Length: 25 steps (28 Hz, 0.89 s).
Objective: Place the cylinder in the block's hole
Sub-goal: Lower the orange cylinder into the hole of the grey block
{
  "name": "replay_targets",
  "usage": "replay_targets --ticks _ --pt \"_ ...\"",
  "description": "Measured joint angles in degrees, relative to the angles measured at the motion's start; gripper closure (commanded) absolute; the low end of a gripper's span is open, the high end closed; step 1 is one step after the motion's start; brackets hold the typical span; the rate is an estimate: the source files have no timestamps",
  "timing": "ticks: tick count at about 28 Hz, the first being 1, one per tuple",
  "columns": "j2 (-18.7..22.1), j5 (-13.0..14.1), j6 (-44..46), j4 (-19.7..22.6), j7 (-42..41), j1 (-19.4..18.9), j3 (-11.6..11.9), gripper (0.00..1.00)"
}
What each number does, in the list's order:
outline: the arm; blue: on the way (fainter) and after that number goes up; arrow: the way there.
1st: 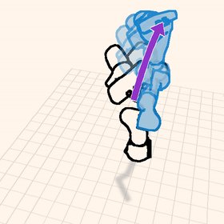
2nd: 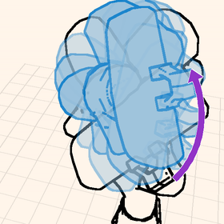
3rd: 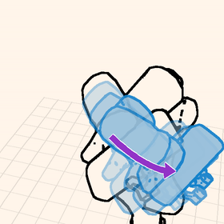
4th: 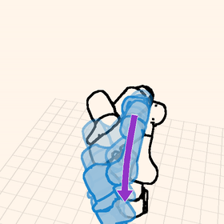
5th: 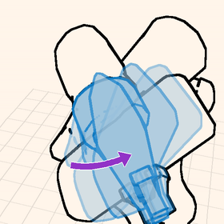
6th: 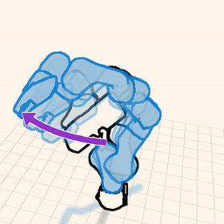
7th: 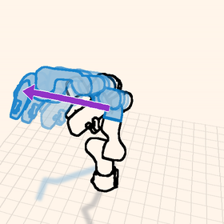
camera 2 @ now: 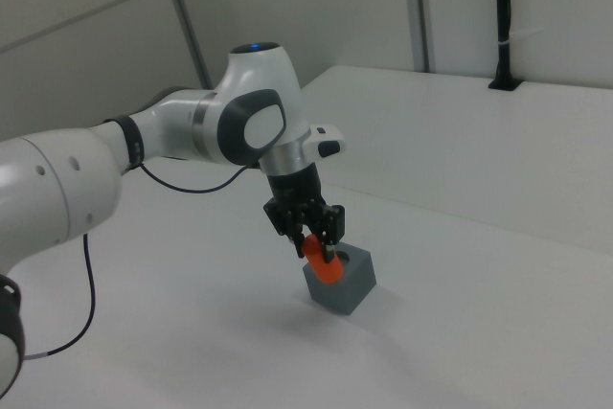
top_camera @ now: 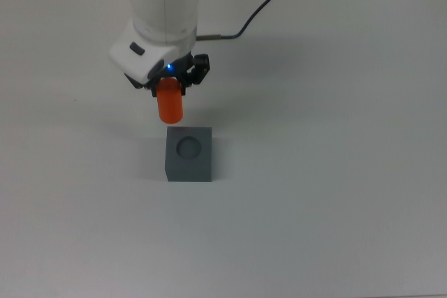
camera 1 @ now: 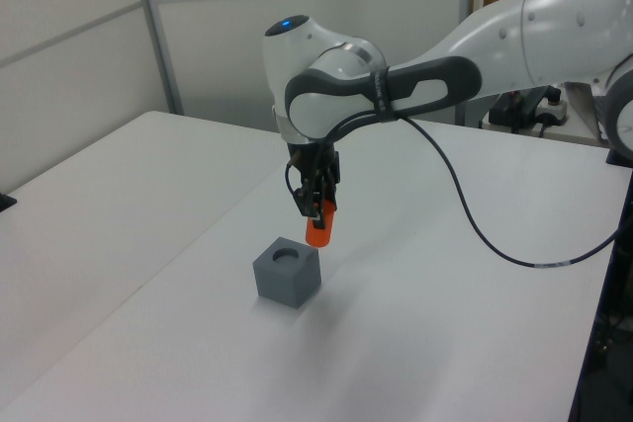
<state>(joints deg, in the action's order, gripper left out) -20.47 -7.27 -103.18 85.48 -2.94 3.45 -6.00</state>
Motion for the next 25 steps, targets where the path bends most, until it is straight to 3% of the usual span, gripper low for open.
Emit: replay_targets --ticks 6,25 --pt "-2.6 0.0 -3.6 -1.6 1.6 -0.2 -0.1 0.95" --pt "-5.1 1.5 -7.9 -2.2 3.4 -1.6 -0.2 0.94"
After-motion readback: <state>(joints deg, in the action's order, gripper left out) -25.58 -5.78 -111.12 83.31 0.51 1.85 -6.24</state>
